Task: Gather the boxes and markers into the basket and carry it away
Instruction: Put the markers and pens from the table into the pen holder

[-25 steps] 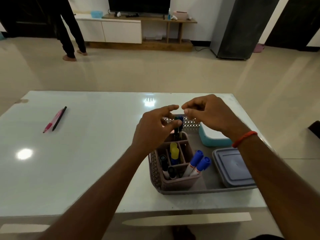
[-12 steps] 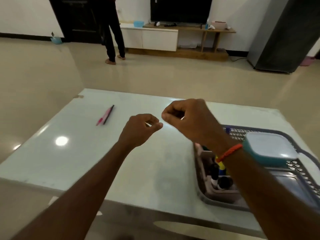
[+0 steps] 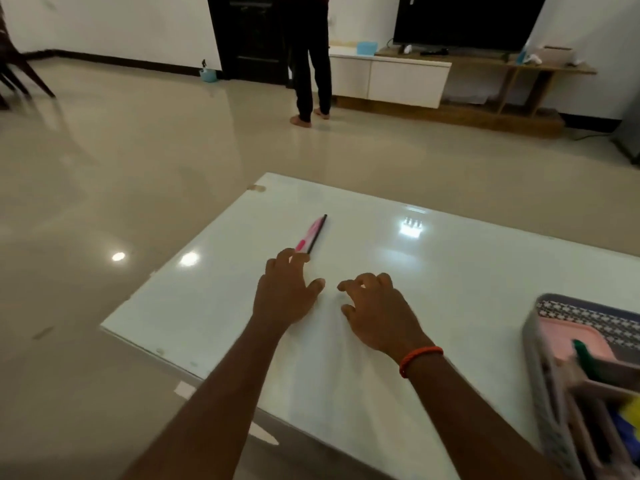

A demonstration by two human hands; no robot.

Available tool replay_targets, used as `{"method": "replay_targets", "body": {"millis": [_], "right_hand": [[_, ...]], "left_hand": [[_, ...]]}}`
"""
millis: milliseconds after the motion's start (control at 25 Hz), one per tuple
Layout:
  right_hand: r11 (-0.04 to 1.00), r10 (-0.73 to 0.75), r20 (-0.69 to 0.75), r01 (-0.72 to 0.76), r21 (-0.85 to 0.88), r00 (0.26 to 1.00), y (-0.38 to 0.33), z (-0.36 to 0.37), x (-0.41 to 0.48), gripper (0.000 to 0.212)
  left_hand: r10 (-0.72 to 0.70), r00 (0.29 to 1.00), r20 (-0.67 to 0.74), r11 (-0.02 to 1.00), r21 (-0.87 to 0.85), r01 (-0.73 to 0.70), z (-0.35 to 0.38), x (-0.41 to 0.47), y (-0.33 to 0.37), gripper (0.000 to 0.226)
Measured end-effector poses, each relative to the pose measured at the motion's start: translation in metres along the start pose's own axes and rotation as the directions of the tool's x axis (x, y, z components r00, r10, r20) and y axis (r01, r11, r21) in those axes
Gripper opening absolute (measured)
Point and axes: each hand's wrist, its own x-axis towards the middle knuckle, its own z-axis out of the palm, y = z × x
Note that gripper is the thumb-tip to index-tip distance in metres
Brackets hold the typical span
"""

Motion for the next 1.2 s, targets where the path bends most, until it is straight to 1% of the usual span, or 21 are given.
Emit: {"method": "replay_targets", "body": {"millis": [80, 160, 280, 360, 440, 560, 680, 800, 880, 960, 1040, 1120, 1200], "right_hand": [[1.000, -0.027, -0.085, 0.026, -0.011, 0.996, -0.004, 0.014, 0.023, 0.043], [1.000, -0.018, -0.140, 0.015, -0.022, 0.990, -0.010, 0.023, 0.041, 0.048], [0.998, 0.009, -0.217, -0.023, -0.058, 0.976, -0.018, 0.029, 0.066, 0.050], [0.995, 0.019, -0.212, -0.039, -0.091, 0.977, -0.024, 0.031, 0.081, 0.052], [0.990, 0.019, -0.178, -0.044, -0.137, 0.984, -0.030, 0.031, 0.092, 0.051], [0.984, 0.025, -0.188, -0.057, -0.166, 0.982, -0.031, 0.031, 0.092, 0.042], [0.990, 0.037, -0.230, -0.067, -0.125, 0.972, -0.027, 0.023, 0.086, 0.026], [0.989, 0.054, -0.211, -0.081, -0.121, 0.976, -0.023, 0.012, 0.080, 0.025], [0.993, 0.071, -0.208, -0.089, -0.079, 0.976, -0.019, 0.004, 0.072, 0.021], [0.996, 0.083, -0.185, -0.087, -0.016, 0.979, -0.014, -0.007, 0.059, 0.023], [0.997, 0.075, -0.160, -0.075, 0.005, 0.984, -0.013, -0.022, 0.044, 0.031], [0.997, 0.079, -0.185, -0.081, 0.001, 0.979, -0.009, -0.043, 0.030, 0.034], [0.993, 0.107, -0.256, -0.090, 0.079, 0.961, -0.002, -0.076, 0.013, 0.032]], "left_hand": [[-0.013, 1.000, 0.002, 1.000, -0.016, 0.013, 0.002, 0.011, -0.008, 0.063], [-0.019, 1.000, 0.012, 1.000, -0.006, 0.019, 0.003, 0.019, -0.012, 0.065], [-0.006, 1.000, 0.023, 0.995, 0.097, 0.004, 0.004, 0.026, -0.015, 0.064], [0.008, 1.000, 0.016, 0.992, 0.128, -0.010, 0.005, 0.026, -0.016, 0.063], [0.051, 0.999, -0.008, 0.989, 0.142, -0.049, 0.006, 0.025, -0.018, 0.060], [0.079, 0.997, -0.027, 0.986, 0.150, -0.074, 0.006, 0.024, -0.019, 0.057], [0.048, 0.999, -0.026, 0.993, 0.112, -0.045, 0.005, 0.024, -0.015, 0.051], [0.058, 0.996, -0.074, 0.996, 0.069, -0.053, 0.005, 0.024, -0.015, 0.037], [0.073, 0.991, -0.113, 0.997, 0.044, -0.068, 0.004, 0.023, -0.019, 0.026], [0.076, 0.988, -0.137, 0.997, 0.013, -0.075, 0.002, 0.022, -0.021, 0.016], [0.082, 0.982, -0.169, 0.995, -0.043, -0.091, -0.004, 0.020, -0.016, 0.007], [0.117, 0.960, -0.254, 0.975, -0.155, -0.160, -0.013, 0.018, -0.002, 0.005], [0.160, 0.917, -0.366, 0.904, -0.319, -0.285, -0.028, 0.015, 0.020, 0.009]]}}
